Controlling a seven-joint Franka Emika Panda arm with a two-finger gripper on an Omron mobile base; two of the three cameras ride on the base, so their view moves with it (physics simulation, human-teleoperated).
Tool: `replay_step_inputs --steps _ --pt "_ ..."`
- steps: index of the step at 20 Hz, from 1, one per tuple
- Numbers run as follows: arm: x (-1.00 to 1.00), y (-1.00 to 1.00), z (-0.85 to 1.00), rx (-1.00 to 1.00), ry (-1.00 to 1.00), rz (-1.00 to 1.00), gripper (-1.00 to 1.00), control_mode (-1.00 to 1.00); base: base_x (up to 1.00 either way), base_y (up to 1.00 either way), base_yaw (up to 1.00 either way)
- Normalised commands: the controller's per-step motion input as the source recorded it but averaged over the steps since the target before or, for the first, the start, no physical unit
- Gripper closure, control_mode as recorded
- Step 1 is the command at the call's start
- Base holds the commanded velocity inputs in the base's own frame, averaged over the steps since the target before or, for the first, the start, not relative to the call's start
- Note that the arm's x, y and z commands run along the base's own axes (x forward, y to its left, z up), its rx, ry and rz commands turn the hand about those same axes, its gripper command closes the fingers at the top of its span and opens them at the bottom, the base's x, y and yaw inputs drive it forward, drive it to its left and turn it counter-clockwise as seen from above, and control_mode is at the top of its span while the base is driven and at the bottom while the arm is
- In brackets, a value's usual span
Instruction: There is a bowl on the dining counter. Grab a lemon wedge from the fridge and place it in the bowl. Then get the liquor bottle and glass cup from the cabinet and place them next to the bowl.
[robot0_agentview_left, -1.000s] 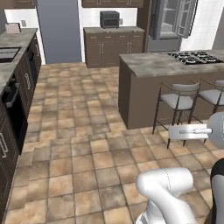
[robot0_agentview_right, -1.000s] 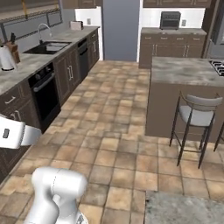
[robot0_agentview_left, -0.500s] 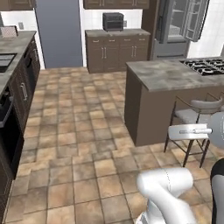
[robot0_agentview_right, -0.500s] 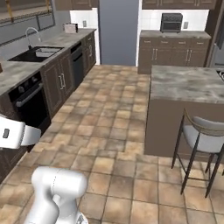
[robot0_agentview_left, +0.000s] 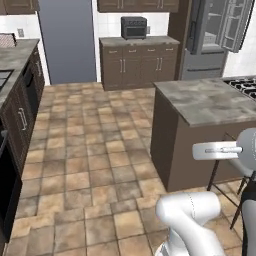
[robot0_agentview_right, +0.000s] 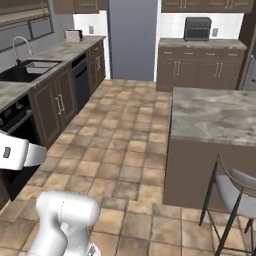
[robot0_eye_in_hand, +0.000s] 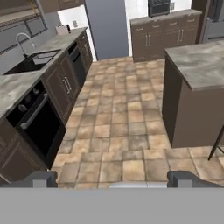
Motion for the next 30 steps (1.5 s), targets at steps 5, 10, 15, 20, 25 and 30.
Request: replay_step_inputs --steps 5,10,15,20,25,30 --pt "0.0 0.0 0.0 0.0 0.0 0.0 -1.0 1.0 1.0 0.12 0.0" --pt "0.0 0.0 0.0 0.0 0.0 0.0 -1.0 1.0 1.0 0.12 0.0" --pt "0.0 0.0 0.0 0.0 0.0 0.0 -1.0 1.0 1.0 0.13 0.0" --pt "0.0 0.0 0.0 0.0 0.0 0.0 -1.0 1.0 1.0 0.14 0.0" --pt "0.0 0.0 0.0 0.0 0.0 0.0 -1.0 1.0 1.0 0.16 0.0" --pt "0.0 0.0 0.0 0.0 0.0 0.0 -1.0 1.0 1.0 0.16 -0.01"
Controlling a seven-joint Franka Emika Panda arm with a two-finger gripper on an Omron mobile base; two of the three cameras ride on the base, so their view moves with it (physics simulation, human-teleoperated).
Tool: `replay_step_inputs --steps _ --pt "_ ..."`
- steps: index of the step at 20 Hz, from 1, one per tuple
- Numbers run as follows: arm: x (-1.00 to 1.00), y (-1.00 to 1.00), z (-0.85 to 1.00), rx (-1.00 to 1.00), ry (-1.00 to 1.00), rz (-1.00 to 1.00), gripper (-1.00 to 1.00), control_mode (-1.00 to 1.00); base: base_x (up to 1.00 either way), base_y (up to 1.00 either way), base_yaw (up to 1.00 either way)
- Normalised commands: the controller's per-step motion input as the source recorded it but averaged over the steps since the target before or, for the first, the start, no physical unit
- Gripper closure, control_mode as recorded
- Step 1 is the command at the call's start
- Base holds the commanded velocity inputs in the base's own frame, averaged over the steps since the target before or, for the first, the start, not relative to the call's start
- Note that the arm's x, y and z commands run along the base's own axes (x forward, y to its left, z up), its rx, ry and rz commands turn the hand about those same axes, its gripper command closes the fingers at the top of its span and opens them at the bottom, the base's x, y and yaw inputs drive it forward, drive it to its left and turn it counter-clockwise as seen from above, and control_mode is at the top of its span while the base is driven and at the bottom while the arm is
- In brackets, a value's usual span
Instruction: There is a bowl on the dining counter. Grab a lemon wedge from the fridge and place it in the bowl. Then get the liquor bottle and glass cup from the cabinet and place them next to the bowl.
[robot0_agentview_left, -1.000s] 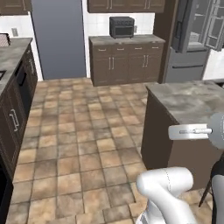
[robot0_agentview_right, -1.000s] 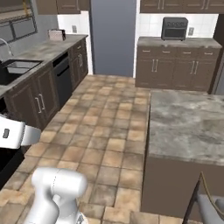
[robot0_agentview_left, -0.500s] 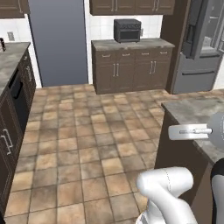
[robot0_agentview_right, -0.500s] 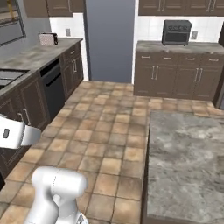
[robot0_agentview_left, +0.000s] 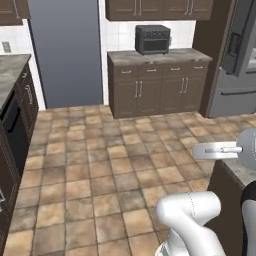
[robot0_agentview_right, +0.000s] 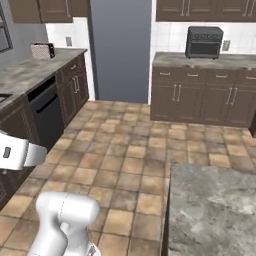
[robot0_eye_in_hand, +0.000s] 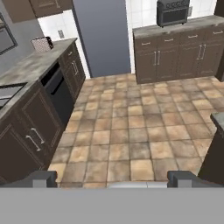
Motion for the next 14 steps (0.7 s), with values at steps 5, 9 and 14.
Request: replay_step_inputs --steps 5,9,14 --pt "0.0 0.0 0.0 0.0 0.0 0.0 -1.0 1.0 1.0 0.15 0.0" --pt "0.0 0.0 0.0 0.0 0.0 0.0 -1.0 1.0 1.0 0.16 0.0" --pt "0.0 0.0 0.0 0.0 0.0 0.0 -1.0 1.0 1.0 0.14 0.0"
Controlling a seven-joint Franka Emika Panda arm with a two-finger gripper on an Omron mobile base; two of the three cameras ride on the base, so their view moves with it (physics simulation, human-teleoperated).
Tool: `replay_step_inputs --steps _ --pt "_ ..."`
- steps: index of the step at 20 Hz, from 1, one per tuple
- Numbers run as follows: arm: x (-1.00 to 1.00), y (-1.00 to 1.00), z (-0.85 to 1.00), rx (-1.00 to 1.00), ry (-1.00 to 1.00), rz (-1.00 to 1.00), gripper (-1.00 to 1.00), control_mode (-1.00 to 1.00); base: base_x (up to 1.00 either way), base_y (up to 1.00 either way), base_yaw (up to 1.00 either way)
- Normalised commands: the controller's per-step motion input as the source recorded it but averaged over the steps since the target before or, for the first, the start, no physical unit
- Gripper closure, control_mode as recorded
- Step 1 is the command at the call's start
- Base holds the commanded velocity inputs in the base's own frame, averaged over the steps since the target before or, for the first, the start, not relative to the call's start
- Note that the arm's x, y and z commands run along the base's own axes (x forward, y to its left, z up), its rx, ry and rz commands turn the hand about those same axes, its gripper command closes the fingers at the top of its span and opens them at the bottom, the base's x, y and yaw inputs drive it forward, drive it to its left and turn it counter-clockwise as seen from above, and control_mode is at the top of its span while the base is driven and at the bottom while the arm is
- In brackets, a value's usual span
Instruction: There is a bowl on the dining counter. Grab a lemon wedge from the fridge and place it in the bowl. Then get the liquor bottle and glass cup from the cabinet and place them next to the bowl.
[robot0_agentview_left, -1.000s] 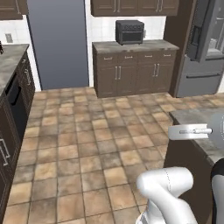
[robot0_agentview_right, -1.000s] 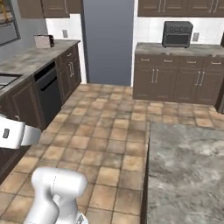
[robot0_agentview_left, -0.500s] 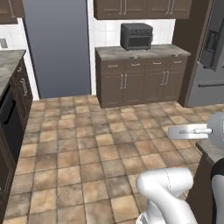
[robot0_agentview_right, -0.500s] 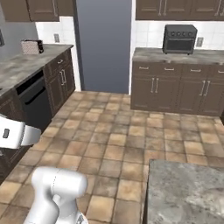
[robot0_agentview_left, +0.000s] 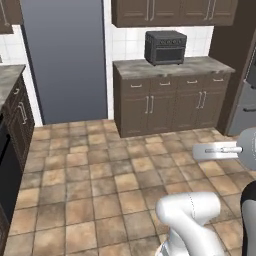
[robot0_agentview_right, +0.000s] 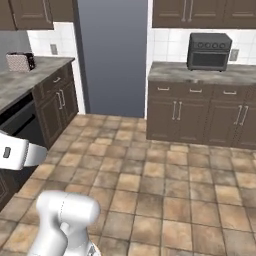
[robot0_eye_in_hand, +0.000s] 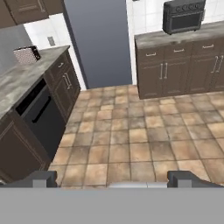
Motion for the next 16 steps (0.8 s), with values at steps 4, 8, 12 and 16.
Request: replay_step_inputs --steps 4,8,12,16 --pt "0.0 0.0 0.0 0.0 0.0 0.0 -1.0 1.0 1.0 0.15 0.0" --pt "0.0 0.0 0.0 0.0 0.0 0.0 -1.0 1.0 1.0 0.16 0.0" --pt "0.0 0.0 0.0 0.0 0.0 0.0 -1.0 1.0 1.0 0.17 0.0" --pt "0.0 0.0 0.0 0.0 0.0 0.0 -1.0 1.0 1.0 0.2 0.0"
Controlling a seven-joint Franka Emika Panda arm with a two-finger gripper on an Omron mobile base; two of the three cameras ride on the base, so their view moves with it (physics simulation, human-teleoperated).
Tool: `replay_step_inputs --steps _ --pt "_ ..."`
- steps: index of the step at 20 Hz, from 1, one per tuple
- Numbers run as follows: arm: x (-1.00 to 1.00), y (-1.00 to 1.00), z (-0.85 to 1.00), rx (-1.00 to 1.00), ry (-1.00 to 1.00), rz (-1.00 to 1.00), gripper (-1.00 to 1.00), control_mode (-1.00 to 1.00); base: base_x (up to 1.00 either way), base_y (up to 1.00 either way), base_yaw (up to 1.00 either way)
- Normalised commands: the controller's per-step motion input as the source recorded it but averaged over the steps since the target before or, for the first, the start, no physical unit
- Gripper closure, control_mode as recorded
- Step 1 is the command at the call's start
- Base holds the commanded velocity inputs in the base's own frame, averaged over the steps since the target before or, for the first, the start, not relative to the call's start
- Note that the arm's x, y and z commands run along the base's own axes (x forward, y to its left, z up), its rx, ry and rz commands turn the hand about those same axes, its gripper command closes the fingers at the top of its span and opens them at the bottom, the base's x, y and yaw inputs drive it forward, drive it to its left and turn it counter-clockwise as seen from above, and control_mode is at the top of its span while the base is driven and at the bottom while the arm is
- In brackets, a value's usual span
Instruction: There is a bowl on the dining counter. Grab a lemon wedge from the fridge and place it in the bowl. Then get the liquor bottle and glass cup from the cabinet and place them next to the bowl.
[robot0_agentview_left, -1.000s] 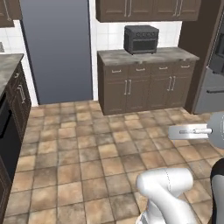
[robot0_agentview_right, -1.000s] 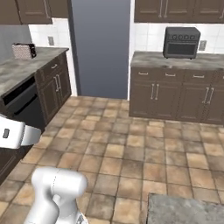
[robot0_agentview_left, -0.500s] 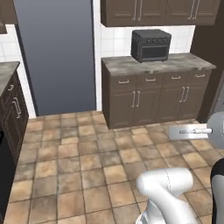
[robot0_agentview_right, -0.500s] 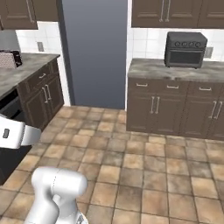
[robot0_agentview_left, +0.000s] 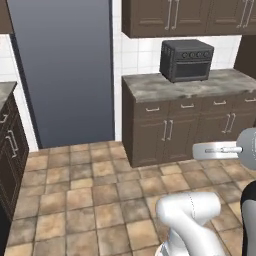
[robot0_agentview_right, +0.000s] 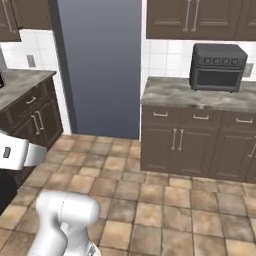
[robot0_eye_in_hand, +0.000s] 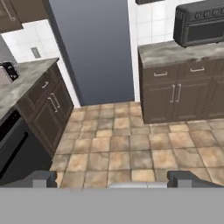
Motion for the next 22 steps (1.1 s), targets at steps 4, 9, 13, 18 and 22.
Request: replay_step_inputs --steps 4,9,13,18,22 --pt "0.0 0.0 0.0 0.0 0.0 0.0 -1.0 1.0 1.0 0.21 0.0" --pt "0.0 0.0 0.0 0.0 0.0 0.0 -1.0 1.0 1.0 0.2 0.0" --pt "0.0 0.0 0.0 0.0 0.0 0.0 -1.0 1.0 1.0 0.2 0.01" --pt "0.0 0.0 0.0 0.0 0.0 0.0 -1.0 1.0 1.0 0.18 0.14" --pt "0.0 0.0 0.0 0.0 0.0 0.0 -1.0 1.0 1.0 0.04 0.28"
